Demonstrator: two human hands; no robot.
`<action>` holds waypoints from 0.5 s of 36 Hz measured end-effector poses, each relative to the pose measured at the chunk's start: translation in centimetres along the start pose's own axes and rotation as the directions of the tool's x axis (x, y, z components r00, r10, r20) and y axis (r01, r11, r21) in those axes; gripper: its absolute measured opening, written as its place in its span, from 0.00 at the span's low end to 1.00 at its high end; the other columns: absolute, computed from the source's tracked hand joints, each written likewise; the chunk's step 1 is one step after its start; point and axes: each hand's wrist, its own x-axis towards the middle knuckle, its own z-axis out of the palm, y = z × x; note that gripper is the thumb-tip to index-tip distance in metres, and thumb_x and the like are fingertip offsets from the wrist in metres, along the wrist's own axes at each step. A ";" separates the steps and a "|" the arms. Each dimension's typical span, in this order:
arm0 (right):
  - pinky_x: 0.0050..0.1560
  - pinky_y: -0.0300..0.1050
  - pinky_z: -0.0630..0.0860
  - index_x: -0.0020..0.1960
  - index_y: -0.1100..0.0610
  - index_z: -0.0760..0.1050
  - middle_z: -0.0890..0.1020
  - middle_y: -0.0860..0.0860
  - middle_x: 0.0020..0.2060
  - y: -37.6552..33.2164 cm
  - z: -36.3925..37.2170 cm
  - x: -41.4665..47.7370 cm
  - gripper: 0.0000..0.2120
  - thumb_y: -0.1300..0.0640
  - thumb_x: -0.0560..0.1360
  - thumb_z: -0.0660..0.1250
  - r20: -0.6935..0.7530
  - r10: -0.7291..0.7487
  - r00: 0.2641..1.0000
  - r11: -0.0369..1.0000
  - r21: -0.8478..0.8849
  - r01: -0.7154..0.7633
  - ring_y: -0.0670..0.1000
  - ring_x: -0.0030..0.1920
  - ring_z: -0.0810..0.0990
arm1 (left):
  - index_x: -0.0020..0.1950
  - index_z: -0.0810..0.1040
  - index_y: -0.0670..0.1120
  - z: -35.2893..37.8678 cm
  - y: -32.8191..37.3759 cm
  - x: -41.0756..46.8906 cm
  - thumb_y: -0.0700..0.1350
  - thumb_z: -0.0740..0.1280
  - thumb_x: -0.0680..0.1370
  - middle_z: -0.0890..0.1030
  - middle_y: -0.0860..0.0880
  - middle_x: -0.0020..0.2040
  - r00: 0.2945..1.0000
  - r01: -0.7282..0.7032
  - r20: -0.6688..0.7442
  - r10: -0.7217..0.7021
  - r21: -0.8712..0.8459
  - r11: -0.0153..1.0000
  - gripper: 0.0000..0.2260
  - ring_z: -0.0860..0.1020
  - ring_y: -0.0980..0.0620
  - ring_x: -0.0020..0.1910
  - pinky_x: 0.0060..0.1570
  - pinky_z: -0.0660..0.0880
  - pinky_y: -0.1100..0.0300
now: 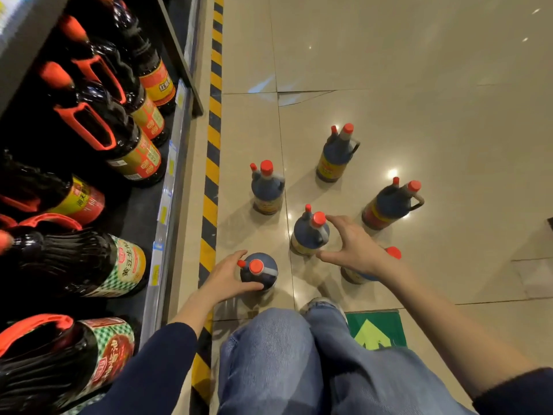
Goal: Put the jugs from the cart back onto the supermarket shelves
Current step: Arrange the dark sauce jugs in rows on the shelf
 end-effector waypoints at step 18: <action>0.63 0.33 0.58 0.77 0.54 0.48 0.61 0.54 0.73 3.3 4.5 1.3 0.45 0.52 0.70 0.73 -0.050 -0.003 0.999 0.997 0.075 0.007 0.52 0.71 0.63 | 0.75 0.58 0.43 7.7 -1.6 3.2 0.38 0.82 0.59 0.67 0.46 0.71 0.956 0.039 -0.243 -0.165 -0.451 0.892 0.51 0.66 0.47 0.71 0.66 0.64 0.61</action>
